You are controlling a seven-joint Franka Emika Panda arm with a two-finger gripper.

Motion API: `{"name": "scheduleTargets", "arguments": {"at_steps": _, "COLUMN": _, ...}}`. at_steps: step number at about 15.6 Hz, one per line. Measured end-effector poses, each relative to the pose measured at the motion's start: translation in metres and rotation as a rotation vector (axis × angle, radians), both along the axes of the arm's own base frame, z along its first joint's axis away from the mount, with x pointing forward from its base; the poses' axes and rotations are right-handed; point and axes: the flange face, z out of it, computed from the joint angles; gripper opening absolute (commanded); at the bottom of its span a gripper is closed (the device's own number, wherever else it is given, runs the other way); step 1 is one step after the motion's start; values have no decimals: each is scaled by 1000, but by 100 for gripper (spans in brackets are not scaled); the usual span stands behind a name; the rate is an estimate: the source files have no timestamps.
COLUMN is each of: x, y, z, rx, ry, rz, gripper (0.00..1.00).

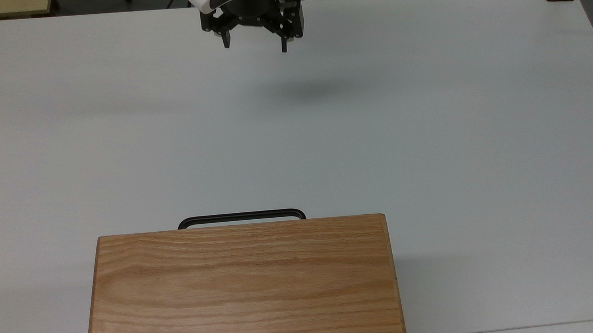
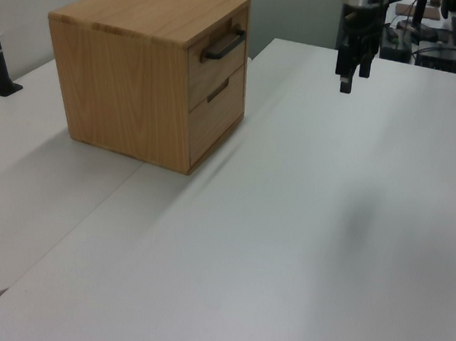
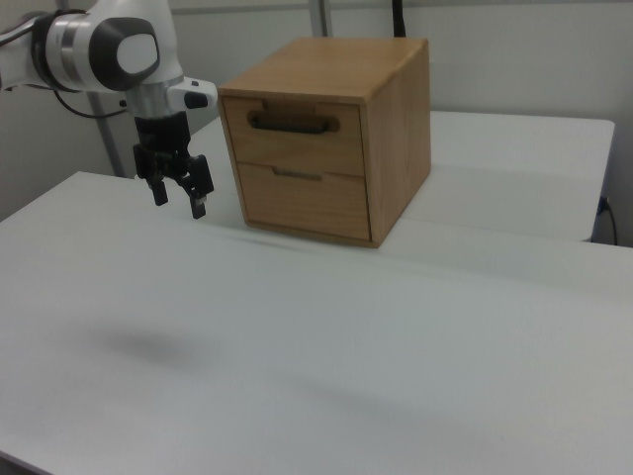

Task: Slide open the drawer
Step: 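Move the gripper toward the black handle of the upper drawer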

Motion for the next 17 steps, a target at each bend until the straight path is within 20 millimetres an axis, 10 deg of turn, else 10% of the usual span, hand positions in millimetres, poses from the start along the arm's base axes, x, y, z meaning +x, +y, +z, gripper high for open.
{"name": "scheduleTargets", "arguments": {"at_steps": 12, "x": 17, "y": -30, "z": 5, "rx": 23, "ry": -48, "rz": -174, "gripper": 100}}
{"name": "scheduleTargets", "arguments": {"at_steps": 17, "x": 52, "y": -27, "z": 4, "rx": 94, "ry": -196, "rz": -529, "gripper": 100}}
